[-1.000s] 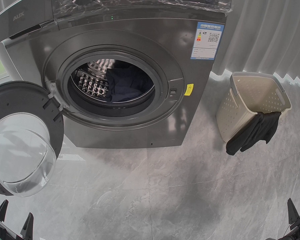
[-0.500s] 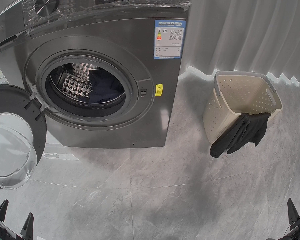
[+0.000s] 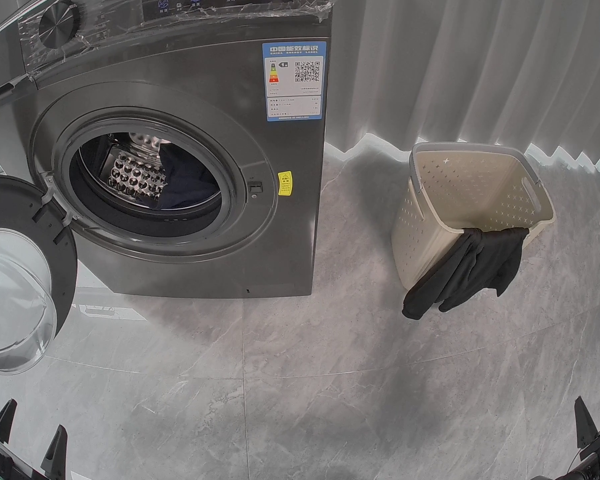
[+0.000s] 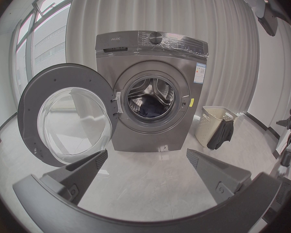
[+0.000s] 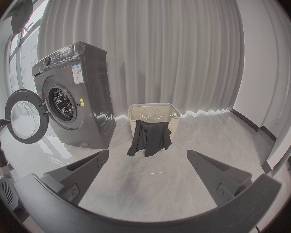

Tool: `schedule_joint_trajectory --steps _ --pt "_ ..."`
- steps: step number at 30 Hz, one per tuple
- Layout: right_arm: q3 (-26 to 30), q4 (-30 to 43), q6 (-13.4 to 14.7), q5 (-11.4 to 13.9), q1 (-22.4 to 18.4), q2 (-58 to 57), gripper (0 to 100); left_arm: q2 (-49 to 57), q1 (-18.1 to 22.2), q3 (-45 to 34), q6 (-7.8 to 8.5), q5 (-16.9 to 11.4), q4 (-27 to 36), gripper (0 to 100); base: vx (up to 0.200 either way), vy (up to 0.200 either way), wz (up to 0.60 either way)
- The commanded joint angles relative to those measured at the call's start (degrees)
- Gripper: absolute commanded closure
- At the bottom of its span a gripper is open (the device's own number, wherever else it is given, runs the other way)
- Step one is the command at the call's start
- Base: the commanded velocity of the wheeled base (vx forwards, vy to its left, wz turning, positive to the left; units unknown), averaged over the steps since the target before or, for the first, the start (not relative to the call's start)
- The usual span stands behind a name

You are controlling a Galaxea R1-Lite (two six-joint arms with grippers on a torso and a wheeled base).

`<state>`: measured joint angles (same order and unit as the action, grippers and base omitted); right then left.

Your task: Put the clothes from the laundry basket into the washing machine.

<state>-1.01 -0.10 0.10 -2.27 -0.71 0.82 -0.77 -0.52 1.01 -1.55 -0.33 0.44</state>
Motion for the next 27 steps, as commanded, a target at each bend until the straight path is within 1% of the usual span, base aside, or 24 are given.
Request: schedule_joint_trajectory --steps 1,3,12,18,21,27 --pt "1.0 0.0 0.0 0.0 0.0 -0.8 0 0.8 0.0 -0.9 -0.03 0.0 0.0 0 0.0 0.0 0.0" --pt "1.0 0.0 0.0 0.0 0.0 -0.8 0 0.8 0.0 -0.9 -0.12 0.0 0.0 0 0.0 0.0 0.0" --pt "1.0 0.0 0.0 0.0 0.0 -0.8 0 0.8 0.0 -0.9 -0.21 0.0 0.0 0 0.0 -0.2 0.0" --pt "1.0 0.0 0.0 0.0 0.0 -0.8 0 0.8 0.0 -0.9 -0.39 0.0 0.0 0 0.0 0.0 0.0" --pt "1.0 0.0 0.0 0.0 0.0 -0.8 0 0.8 0.0 -0.9 0.05 0.0 0.0 0 0.0 -0.2 0.0" --pt "1.0 0.0 0.0 0.0 0.0 -0.8 0 0.8 0.0 -0.9 -0.12 0.0 0.0 0 0.0 -0.2 0.0"
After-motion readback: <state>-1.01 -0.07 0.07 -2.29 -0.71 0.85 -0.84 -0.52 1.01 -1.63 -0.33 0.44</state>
